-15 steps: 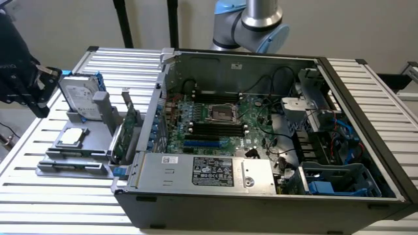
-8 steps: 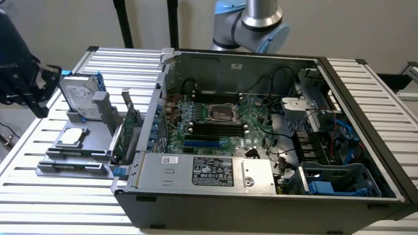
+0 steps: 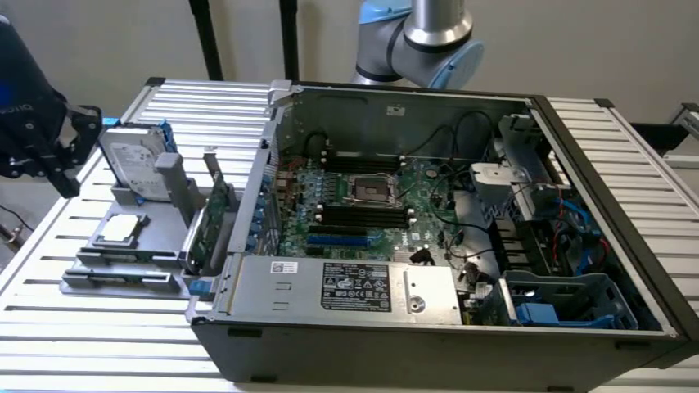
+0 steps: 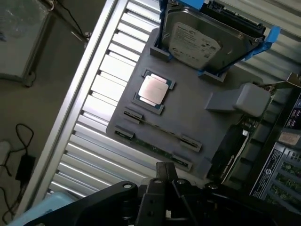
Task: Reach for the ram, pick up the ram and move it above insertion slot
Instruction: 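Pick up the ram and move it above insertion slot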
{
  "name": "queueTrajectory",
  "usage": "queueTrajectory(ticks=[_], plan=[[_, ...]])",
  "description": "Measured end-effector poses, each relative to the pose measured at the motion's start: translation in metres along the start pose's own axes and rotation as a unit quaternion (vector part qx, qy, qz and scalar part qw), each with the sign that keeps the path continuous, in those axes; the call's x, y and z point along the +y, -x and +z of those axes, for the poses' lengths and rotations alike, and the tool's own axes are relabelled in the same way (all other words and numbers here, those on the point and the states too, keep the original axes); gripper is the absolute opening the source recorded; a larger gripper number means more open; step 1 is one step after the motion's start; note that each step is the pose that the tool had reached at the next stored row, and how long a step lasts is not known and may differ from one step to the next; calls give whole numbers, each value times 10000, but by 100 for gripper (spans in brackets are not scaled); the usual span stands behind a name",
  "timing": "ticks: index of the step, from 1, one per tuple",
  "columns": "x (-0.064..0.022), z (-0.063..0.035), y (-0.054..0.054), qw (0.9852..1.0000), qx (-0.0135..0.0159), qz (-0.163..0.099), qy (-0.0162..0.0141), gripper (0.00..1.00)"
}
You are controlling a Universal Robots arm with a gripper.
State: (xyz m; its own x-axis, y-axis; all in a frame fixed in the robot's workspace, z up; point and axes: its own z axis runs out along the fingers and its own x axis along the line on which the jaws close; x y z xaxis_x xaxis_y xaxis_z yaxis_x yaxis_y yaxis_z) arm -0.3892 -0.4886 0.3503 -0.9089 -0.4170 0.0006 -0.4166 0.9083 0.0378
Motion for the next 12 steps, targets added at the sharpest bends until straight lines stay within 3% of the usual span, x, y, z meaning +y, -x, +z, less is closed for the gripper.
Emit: queueTrajectory(ticks=[6, 12], plan=[[0, 0, 0, 9985, 21, -539, 0, 11], [0, 0, 0, 9941, 41, -1084, -1, 11]])
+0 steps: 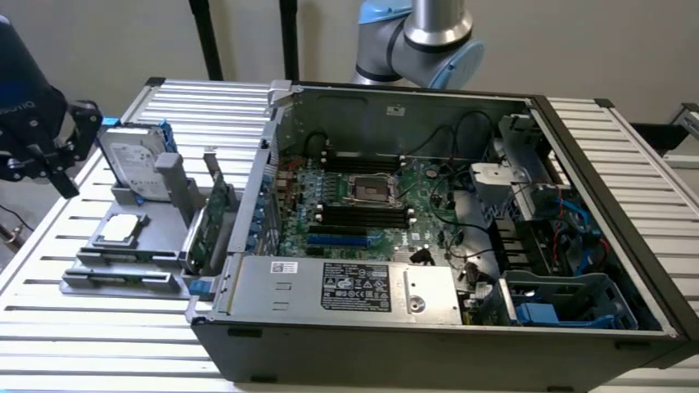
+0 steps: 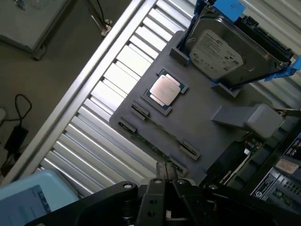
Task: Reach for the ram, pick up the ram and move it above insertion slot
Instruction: 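Pick up the ram and move it above insertion slot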
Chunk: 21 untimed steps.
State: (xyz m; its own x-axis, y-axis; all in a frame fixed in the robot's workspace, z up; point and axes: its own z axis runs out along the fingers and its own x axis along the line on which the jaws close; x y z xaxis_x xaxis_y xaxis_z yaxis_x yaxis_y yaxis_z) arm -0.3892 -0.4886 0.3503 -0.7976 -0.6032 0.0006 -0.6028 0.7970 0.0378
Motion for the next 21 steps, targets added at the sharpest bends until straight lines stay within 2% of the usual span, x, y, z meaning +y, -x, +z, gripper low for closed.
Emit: queueTrajectory(ticks=[5, 10, 13, 16, 21], plan=[[0, 0, 0, 9990, 17, -457, 0, 11], [0, 0, 0, 9959, 34, -905, 0, 11], [-1, 0, 0, 9930, 44, -1176, -1, 11], [0, -1, 0, 9894, 55, -1449, -1, 11], [0, 0, 0, 9818, 72, -1900, -1, 11]])
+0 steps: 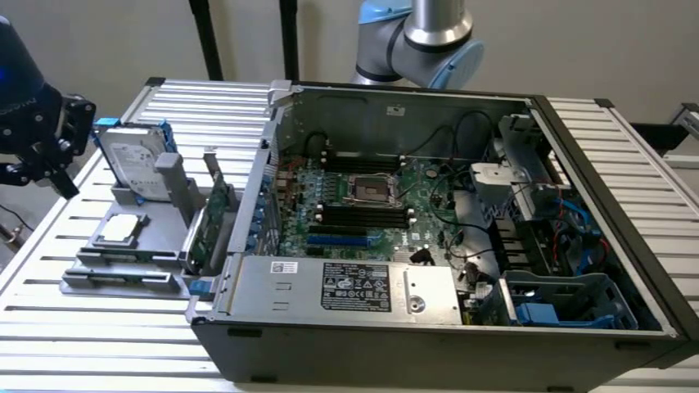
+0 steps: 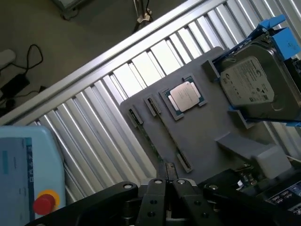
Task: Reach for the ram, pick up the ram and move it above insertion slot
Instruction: 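Pick up the ram and move it above insertion slot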
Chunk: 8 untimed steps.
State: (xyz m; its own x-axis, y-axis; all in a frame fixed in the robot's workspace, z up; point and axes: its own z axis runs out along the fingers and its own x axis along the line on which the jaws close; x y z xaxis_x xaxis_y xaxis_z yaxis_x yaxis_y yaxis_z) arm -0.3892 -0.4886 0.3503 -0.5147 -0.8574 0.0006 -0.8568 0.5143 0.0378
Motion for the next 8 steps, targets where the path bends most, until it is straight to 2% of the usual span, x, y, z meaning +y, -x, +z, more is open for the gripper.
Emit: queueTrajectory(ticks=[4, 8], plan=[[0, 0, 0, 9994, 13, -359, 0, 11], [0, 0, 0, 9974, 28, -726, -1, 11]])
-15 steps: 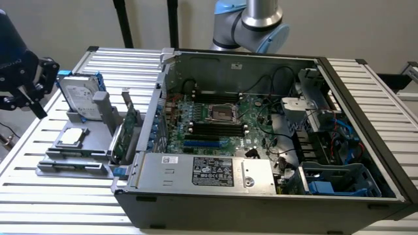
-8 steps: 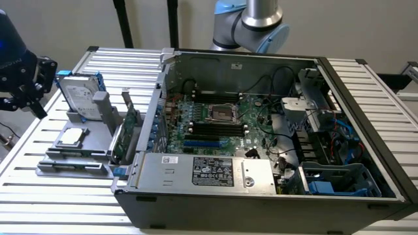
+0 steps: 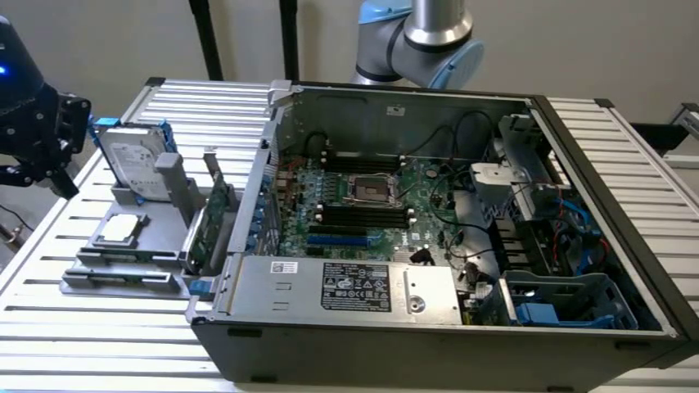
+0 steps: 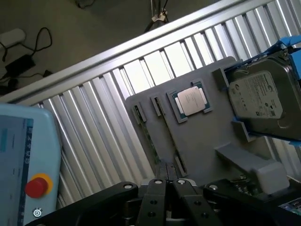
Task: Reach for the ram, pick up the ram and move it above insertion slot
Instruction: 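Pick up the ram and move it above insertion slot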
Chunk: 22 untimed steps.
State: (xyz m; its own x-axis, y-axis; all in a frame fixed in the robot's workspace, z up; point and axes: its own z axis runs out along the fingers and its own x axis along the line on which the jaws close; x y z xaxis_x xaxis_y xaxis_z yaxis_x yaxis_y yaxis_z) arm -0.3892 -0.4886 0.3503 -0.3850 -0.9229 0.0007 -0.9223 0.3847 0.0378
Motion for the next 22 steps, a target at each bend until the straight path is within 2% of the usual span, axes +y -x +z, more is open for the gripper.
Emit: queueTrajectory(ticks=[3, 6, 13, 17, 19, 20, 21, 22], plan=[[0, 0, 0, 9996, 10, -269, -1, 11], [0, 0, 0, 9985, 19, -545, -5, 11], [0, 0, 0, 9936, 35, -1129, -17, 11], [-1, 0, 1, 9933, 35, -1153, -17, 12], [-1, 1, 1, 9933, 34, -1154, -17, 24], [-1, 1, 1, 9933, 35, -1155, -17, 24], [-3, 4, 1, 9933, 34, -1157, -17, 30], [-3, 9, 1, 9933, 35, -1159, -17, 30]])
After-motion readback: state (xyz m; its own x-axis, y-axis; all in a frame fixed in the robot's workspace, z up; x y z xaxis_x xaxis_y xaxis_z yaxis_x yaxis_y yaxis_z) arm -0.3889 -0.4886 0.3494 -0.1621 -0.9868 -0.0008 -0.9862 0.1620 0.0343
